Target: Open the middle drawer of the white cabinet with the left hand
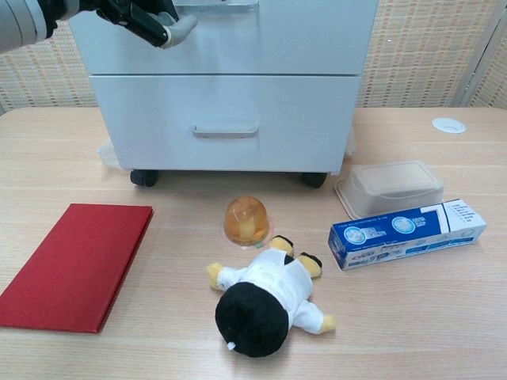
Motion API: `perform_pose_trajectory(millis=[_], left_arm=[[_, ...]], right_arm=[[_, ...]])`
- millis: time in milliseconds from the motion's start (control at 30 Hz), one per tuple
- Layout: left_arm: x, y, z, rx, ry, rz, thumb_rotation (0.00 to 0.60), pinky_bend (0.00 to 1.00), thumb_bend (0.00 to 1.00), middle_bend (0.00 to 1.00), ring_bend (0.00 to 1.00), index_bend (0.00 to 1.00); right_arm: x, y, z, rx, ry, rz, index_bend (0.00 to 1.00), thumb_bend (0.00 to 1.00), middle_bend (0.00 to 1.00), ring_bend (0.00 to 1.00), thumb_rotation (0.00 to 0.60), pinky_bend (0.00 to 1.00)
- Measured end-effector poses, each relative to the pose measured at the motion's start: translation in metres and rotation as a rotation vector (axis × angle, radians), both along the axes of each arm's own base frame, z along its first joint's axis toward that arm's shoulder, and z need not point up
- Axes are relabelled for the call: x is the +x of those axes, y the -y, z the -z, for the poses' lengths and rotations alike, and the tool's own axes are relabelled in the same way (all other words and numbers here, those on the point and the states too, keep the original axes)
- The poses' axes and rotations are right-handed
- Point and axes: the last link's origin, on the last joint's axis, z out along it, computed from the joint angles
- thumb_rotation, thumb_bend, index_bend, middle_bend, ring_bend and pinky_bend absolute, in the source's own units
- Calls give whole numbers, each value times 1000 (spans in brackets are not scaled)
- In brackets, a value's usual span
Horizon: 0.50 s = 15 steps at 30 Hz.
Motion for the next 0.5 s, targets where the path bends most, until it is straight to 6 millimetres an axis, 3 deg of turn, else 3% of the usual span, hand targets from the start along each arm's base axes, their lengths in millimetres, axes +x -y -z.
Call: perform_pose_trajectory(millis=[500], left_arm=[[-5,-4,2,-3,-26,-26,600,1000,546,976,1000,291]], right_arm=[[1,-2,0,-1,-3,3,184,343,221,182,600,213]])
